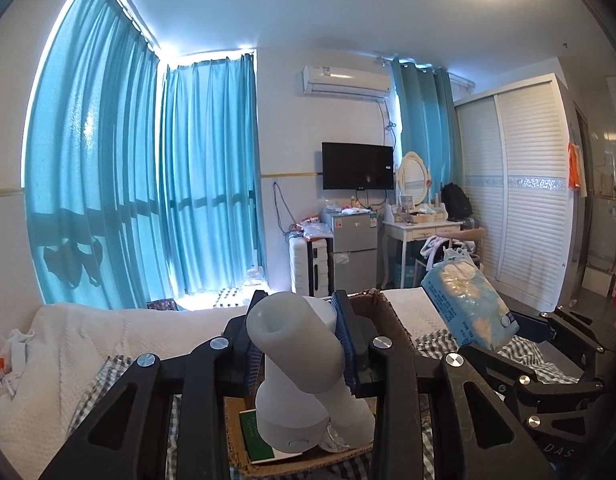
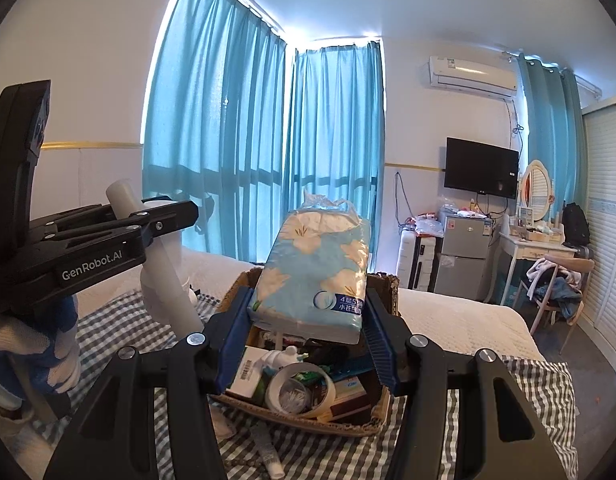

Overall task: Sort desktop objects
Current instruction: 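Open both grippers to drop the bottle and tissue packet into the box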

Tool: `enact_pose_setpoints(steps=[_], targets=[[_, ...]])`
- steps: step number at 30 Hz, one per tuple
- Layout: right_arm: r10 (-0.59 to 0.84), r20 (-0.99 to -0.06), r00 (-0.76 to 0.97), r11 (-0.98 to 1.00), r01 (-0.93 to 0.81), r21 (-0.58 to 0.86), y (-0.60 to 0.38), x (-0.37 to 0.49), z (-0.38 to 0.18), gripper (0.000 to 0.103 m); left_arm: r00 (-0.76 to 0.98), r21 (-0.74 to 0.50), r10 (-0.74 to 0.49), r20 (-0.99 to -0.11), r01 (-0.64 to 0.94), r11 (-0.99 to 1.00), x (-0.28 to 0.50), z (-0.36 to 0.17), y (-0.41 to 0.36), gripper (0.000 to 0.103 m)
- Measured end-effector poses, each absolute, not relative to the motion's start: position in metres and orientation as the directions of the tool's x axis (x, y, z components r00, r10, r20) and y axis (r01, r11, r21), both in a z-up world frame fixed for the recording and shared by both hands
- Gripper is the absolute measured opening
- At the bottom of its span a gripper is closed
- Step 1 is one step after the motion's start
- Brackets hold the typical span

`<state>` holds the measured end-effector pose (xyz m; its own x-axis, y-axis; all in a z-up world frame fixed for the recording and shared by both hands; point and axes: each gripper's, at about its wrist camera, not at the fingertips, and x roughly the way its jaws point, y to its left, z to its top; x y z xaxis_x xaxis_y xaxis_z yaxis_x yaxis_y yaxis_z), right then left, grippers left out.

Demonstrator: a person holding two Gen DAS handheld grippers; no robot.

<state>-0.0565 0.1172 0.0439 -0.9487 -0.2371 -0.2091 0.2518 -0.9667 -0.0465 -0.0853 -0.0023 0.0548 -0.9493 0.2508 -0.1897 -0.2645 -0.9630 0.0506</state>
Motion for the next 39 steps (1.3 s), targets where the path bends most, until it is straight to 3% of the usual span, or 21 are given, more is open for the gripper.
enact_pose_setpoints(steps=[14,19,31,34,36,39], targets=[[-0.237,-0.318,-0.918,-0.965,0.259,-0.029,0.132,-0.15,-0.004,0.054,-0.921,0.012,0.224,-0.319,-0.24,-0.971,-0.187,-0.002,0.009,0.033],[-0.256,-0.407,-0.877,-0.96,0.28,0.001,0.134,-0.188,-0.029,0.054,-0.915,-0.013,0.177,-0.362,-0.185,-0.983,-0.217,-0.023,0.005,0.033],[-0.204,-0.517,-0.831,-0.973,0.231,0.013,0.144,-0.245,-0.063,0.055,-0.856,-0.004,0.143,-0.497,-0.162,-0.987,-0.257,-0.07,0.012,0.033],[-0.175,-0.511,-0.842,-0.979,0.203,0.001,0.146,-0.244,-0.063,0.066,-0.863,0.011,0.12,-0.49,-0.143,-0.99,-0.254,-0.067,0.01,0.043],[-0.172,-0.503,-0.847,-0.981,0.196,0.006,0.148,-0.24,-0.06,0.07,-0.869,0.005,0.113,-0.482,-0.132,-0.991,-0.249,-0.061,0.008,0.07],[-0.158,-0.486,-0.86,-0.984,0.176,0.008,0.151,-0.23,-0.049,0.071,-0.886,-0.011,0.114,-0.449,-0.122,-0.992,-0.236,-0.045,0.004,0.088]])
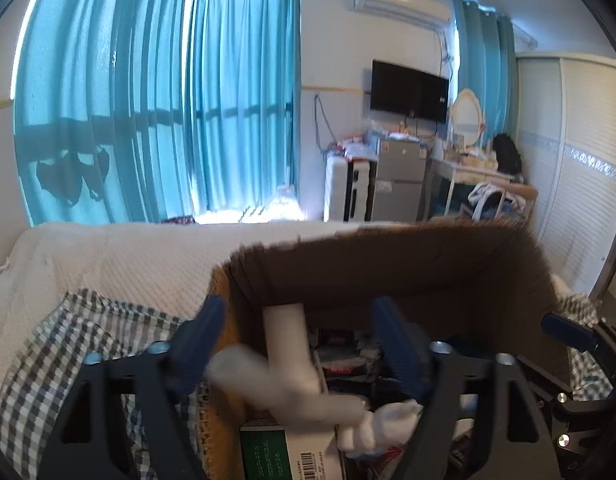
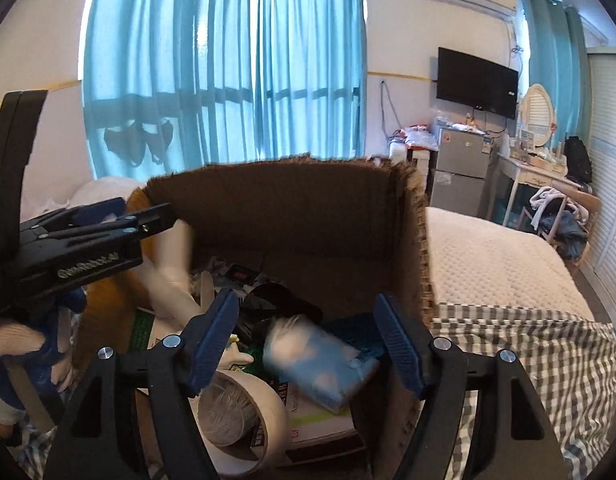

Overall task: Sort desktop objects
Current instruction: 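Open both grippers to drop the bottle and tissue packet into the box, then withdraw both grippers and lower them toward the lace cloth and tube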

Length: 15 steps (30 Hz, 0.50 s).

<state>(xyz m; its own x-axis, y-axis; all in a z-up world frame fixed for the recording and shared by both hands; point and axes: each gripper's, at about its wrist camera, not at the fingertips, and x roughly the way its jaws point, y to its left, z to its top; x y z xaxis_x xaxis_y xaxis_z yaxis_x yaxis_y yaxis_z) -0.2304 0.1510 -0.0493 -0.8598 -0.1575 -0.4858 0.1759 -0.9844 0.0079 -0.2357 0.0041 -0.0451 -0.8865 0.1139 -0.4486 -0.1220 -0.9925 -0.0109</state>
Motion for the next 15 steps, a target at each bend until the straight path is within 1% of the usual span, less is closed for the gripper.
enact_pose_setpoints(steps=[3,6,10,13,15], targets=[[-0.152,-0.456,-0.877,-0.987,0.159,0.023,0.153,-0.214,-0.033,0.075,-0.899,0.004,0.117,-0.422,-0.13,-0.991,-0.225,-0.028,0.003,0.098],[-0.162,-0.422,-0.892,-0.987,0.155,0.05,0.154,-0.196,-0.013,0.078,-0.913,0.016,0.116,-0.392,-0.132,-0.991,-0.207,-0.013,0.002,0.102],[-0.161,-0.383,-0.91,-0.987,0.152,0.054,0.151,-0.172,0.01,0.08,-0.922,0.008,0.131,-0.363,-0.144,-0.99,-0.182,0.012,-0.006,0.103],[-0.163,-0.351,-0.922,-0.987,0.151,0.059,0.148,-0.148,0.025,0.085,-0.93,0.006,0.139,-0.341,-0.151,-0.989,-0.163,0.028,-0.01,0.103],[-0.163,-0.336,-0.928,-0.987,0.151,0.062,0.144,-0.136,0.034,0.085,-0.934,0.001,0.135,-0.33,-0.143,-0.99,-0.153,0.041,-0.014,0.103]])
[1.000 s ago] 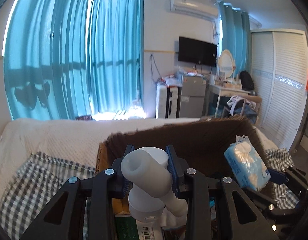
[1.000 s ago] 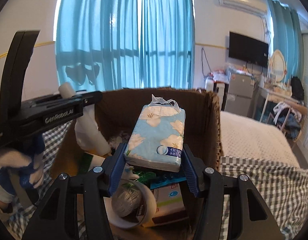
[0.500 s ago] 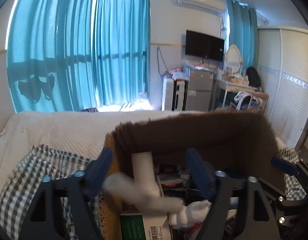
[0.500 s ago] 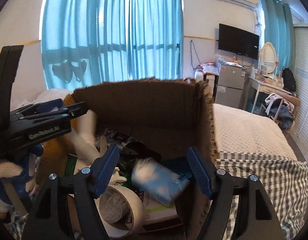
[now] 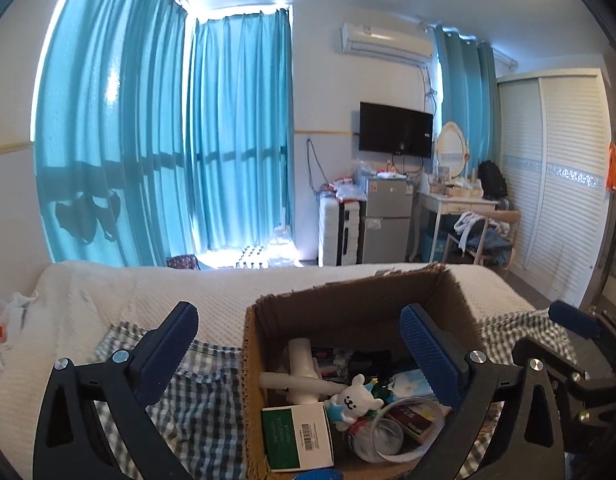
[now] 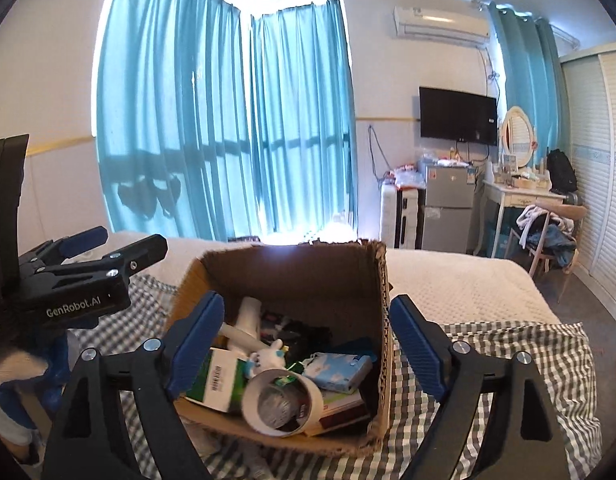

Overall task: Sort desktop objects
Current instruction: 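Withdraw both grippers and lower them toward the lace cloth and tube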

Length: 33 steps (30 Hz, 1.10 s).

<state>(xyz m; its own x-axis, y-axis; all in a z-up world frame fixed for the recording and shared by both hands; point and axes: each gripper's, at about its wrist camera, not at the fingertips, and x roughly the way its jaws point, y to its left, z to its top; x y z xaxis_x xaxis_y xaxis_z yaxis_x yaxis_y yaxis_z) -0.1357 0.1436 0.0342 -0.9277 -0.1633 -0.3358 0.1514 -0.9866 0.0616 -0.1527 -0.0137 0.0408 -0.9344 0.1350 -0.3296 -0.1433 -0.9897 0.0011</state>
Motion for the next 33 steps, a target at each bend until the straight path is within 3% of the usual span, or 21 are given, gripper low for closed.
enact_pose_setpoints(steps=[7,15,24,33], targets=[[-0.181,-0.297,-0.938,-0.983,0.165,0.079,0.144,-0.088,0.051,0.091,-0.951,0.022,0.128,-0.282,-0.14,-0.99,-0.102,0.066,-0.026,0.103],[-0.181,-0.272,-0.945,-0.983,0.174,0.05,0.147,-0.04,0.046,0.092,-0.959,-0.03,0.096,-0.268,-0.092,-0.995,-0.056,0.058,-0.055,0.103],[-0.259,-0.282,-0.924,-0.966,0.251,0.063,0.144,-0.029,0.021,0.092,-0.95,-0.067,0.061,-0.308,-0.042,-0.997,-0.041,0.034,-0.065,0.103],[-0.274,-0.364,-0.89,-0.958,0.285,0.026,0.139,-0.042,-0.003,0.092,-0.93,-0.085,0.067,-0.361,-0.039,-0.996,-0.053,0.017,-0.061,0.103]])
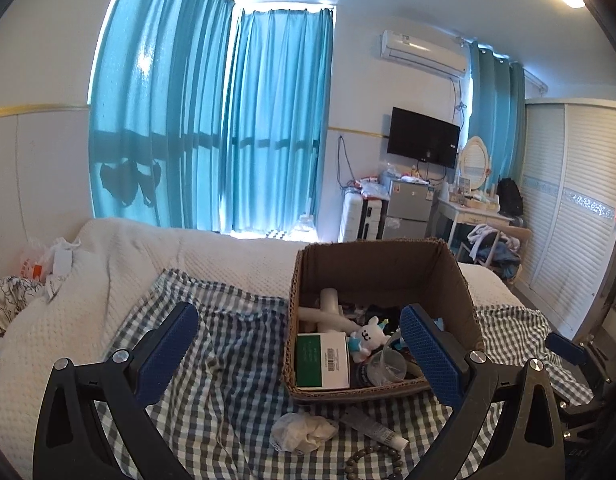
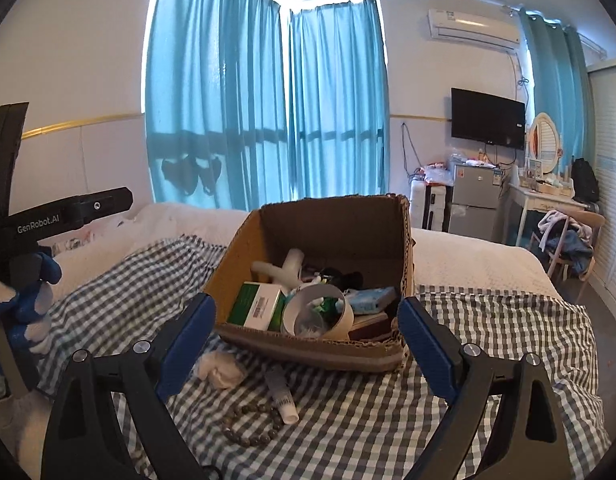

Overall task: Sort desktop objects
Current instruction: 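Withdraw both grippers and lower them toward the lace cloth and tube, then grasp the white lace cloth with the left gripper while the right gripper grasps the white tube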

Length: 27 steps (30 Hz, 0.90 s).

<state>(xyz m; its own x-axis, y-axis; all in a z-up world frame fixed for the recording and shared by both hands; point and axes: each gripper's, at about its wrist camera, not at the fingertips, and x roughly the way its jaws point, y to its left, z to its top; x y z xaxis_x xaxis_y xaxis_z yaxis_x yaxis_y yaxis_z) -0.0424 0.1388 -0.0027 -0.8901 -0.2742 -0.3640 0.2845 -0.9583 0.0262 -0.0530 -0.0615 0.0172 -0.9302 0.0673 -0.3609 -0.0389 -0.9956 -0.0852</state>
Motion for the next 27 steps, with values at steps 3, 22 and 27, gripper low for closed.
enact_pose_setpoints(steps=[3,22,27], targets=[[-0.279,-0.384,-0.88,-0.956,0.293,0.024,0.139,-0.046,-0.004,0.09,-0.924,-0.083,0.063,-0.378,-0.034,-0.996,-0.059,0.008,-0.059,0.103],[-0.328,-0.602,-0.728,-0.932,0.353,0.08,0.118,-0.094,-0.108,0.046,-0.781,-0.085,0.061,-0.622,-0.011,-0.996,-0.11,-0.106,-0.064,0.103],[-0.346,-0.66,-0.667,-0.918,0.386,0.092,0.108,-0.108,-0.132,0.043,-0.718,-0.15,0.09,-0.69,0.021,-0.988,-0.115,-0.139,-0.067,0.103]])
